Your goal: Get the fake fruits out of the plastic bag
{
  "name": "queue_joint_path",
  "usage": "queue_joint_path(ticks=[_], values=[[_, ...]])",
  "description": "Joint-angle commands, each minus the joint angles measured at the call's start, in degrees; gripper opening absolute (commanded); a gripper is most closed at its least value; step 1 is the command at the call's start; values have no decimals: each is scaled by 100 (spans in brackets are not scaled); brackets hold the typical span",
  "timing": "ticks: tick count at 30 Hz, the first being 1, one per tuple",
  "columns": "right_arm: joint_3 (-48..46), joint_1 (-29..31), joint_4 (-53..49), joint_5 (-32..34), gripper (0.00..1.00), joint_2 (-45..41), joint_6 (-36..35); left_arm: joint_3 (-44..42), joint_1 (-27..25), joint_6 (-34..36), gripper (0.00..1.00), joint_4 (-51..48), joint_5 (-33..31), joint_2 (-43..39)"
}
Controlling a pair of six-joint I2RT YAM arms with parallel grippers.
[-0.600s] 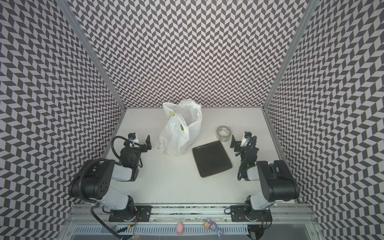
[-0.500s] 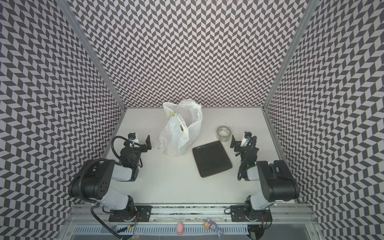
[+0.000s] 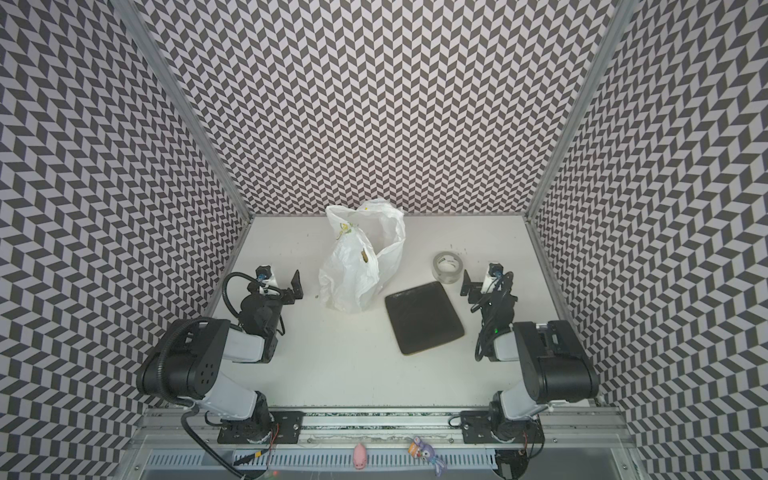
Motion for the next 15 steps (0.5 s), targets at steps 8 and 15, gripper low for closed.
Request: queue_joint_path(ticks=[8,15], values=[[38,14,399,-41,100,15,-70,-31,29,-18,100,110,54,-70],[56,22,381,-25,100,28,-52,-116,25,-81,100,154,-99,-244]])
